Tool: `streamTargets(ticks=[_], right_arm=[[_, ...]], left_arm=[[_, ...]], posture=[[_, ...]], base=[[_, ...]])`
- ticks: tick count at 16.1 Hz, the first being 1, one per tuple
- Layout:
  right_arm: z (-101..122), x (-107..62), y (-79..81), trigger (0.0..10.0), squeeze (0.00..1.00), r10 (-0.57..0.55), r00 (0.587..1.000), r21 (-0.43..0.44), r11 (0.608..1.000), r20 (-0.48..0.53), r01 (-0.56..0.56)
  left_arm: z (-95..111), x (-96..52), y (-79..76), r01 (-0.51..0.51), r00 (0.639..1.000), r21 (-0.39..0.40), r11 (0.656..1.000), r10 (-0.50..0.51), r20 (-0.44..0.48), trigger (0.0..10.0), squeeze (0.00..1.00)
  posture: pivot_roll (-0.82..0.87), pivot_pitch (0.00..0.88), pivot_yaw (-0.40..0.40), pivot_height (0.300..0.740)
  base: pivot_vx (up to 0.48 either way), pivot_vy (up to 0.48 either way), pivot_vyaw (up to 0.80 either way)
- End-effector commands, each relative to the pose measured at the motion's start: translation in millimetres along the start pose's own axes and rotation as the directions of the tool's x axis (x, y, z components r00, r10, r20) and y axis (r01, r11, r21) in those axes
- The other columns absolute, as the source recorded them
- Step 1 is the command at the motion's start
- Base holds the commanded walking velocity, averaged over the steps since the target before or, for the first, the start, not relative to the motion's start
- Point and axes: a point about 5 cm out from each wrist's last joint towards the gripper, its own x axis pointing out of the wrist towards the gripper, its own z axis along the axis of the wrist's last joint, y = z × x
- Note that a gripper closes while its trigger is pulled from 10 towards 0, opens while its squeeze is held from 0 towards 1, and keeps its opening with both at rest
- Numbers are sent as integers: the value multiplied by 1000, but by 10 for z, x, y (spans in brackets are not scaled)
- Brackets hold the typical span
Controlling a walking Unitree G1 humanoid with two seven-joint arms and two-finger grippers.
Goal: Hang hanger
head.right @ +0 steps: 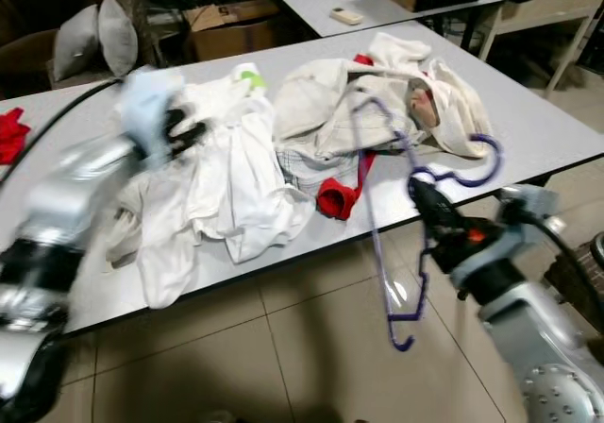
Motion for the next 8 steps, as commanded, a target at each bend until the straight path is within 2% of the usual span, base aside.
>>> streamTargets(ticks=[1,2,4,5,6,8], right_arm=[[-57,58,84,10000,0,1,999,-59,998,-49,-4],[-123,116,133,10000,0,-30,995,-165,986,-97,14],[-172,209,207,10000,0,-80,991,-270,962,-111,48],[-182,272,220,10000,0,-136,986,-343,934,-94,97],[-172,320,264,10000,0,-161,986,-309,941,-43,140],[-173,354,307,10000,0,-210,978,-296,933,14,204]], left_arm=[[98,-80,64,-38,997,-4,999,39,65,10000,0],[121,-161,44,-31,991,-31,999,35,133,10000,0],[104,-271,-45,-41,983,-89,995,56,176,10000,0],[51,-353,-139,-50,978,-126,991,74,194,10000,0],[-5,-423,-219,-69,973,-154,986,101,209,10000,0],[-166,-495,-342,-83,979,-161,983,111,171,10000,0]], posture=[[-27,0,81,740],[-25,0,81,740],[-16,0,76,740],[-12,0,70,740],[-9,0,62,740],[-4,0,49,740]], base=[[0,0,0],[0,0,0],[0,0,0],[0,0,0],[0,0,0],[0,0,0]])
